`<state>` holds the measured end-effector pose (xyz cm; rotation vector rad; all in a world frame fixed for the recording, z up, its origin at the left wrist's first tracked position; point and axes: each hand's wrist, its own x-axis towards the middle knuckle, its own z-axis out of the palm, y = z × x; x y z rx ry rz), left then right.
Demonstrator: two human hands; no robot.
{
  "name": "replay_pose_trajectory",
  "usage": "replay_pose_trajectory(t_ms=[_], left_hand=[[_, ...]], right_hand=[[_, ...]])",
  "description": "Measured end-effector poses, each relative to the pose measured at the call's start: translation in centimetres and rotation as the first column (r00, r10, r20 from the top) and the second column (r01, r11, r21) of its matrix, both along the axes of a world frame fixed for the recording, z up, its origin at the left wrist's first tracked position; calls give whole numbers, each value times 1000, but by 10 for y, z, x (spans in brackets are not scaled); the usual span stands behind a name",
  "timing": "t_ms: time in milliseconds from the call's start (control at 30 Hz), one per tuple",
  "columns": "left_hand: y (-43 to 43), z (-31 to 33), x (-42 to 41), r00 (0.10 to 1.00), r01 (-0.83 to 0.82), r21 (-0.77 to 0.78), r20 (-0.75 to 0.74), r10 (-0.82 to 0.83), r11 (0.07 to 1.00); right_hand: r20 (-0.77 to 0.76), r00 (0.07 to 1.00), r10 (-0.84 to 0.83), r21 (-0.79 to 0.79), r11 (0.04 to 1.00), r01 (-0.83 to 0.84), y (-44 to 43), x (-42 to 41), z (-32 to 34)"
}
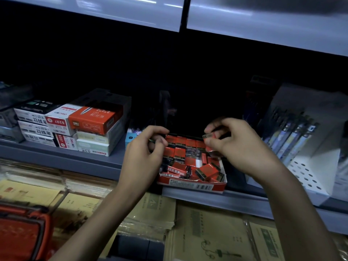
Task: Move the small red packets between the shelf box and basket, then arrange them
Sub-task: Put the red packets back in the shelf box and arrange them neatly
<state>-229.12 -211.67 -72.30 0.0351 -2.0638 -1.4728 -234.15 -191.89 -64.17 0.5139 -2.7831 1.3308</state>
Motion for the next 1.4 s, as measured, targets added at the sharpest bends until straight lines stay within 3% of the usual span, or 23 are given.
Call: replay_pose_trajectory(t_ms=[100,333,500,733,1067,1233,1400], left_hand=[[0,0,-1,1000,-6,1,-4,6,1000],[-3,-2,-2,1000,-3,16,-5,3,1000],[-4,-3,-2,1000,3,24,-4,-3,1000],[-5,-4,-4,1000,-12,10,-3,12,1000],[-5,-4,-3,1000,-6,25,2,6,1000],[-3,-3,-3,1000,-3,26,2,3,1000],[-3,-2,-3,1000,1,29,0,-1,1000]], right_hand=[[56,998,30,-134,991,-22,-4,3,2],[142,989,48,-213,977,-16,-4,3,4],[91,993,74,-38,997,-71,-5,2,-1],[-56,998,9,165,986,0,-17,-3,-14],[-99,994,-38,175,983,55,-25,0,-20],[-211,976,-62,250,961,115,-28,3,-28],[-308,942,-136,187,962,200,-8,5,-3]])
